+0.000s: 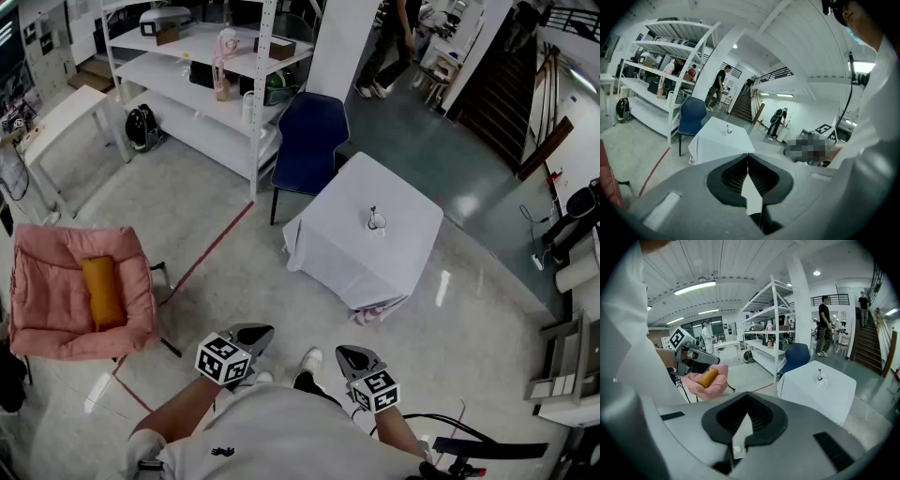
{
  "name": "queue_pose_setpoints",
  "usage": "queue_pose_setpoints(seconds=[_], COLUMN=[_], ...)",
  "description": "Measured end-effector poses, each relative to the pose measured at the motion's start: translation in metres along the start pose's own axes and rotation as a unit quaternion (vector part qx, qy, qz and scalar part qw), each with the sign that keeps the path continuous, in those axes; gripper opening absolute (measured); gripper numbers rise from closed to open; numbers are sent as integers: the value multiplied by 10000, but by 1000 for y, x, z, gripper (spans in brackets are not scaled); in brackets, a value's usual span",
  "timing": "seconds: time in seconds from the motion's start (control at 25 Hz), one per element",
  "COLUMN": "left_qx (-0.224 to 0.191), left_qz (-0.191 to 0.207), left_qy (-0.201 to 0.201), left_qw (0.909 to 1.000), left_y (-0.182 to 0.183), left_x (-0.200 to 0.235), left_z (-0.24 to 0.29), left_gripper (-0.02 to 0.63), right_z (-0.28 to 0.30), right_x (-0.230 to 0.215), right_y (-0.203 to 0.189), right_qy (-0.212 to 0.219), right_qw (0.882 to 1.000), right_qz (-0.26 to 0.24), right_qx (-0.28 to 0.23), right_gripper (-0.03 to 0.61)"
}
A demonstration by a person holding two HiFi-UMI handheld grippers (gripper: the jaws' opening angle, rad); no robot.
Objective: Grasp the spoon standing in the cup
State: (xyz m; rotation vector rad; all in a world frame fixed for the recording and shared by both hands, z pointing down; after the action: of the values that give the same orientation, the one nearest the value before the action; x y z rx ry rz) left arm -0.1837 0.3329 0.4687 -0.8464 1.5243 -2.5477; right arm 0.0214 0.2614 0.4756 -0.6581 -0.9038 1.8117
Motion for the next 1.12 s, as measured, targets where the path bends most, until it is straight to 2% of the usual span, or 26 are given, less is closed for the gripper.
queue_pose_setpoints(seconds=[0.28,0.4,0.52,0.64,0.84,0.96,1.12], left_qx=[61,139,146,239,453,537,623], left_qz=[144,243,350,292,569,664,555], left_qy=[-305,-372,-363,-363,-364,-346,-423], left_qw=[9994,9989,9986,9986,9967,9957,9956], left_y=[2,10,29,44,95,125,148], left_x=[-19,-14,5,14,22,26,34], left_z=[18,37,71,112,182,224,276], left_gripper=[12,12,12,12,14,14,18], right_z=[-14,-11,7,17,30,31,29], right_x=[-2,-22,-60,-105,-189,-232,-285], right_y=[-8,-8,-4,-3,17,13,-2], right_qy=[-188,-273,-286,-356,-540,-573,-778], right_qw=[9997,9993,9991,9981,9930,9903,9853], right_qz=[138,221,271,480,829,999,1268], right_qx=[-21,-94,-154,-172,-651,-773,-842], right_gripper=[6,6,6,8,9,52,60])
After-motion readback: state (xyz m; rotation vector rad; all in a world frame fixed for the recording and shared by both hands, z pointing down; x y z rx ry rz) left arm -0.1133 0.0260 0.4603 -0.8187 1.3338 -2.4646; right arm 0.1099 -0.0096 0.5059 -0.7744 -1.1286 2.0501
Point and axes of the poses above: the fingertips, and each gripper's own axes: z forward along the fingers, x to its left, y out of its top, the point moved 4 cm from there along -z, backward along the fingers, and after that the axes turned 4 degrees about -y, right-handed, at the moved point
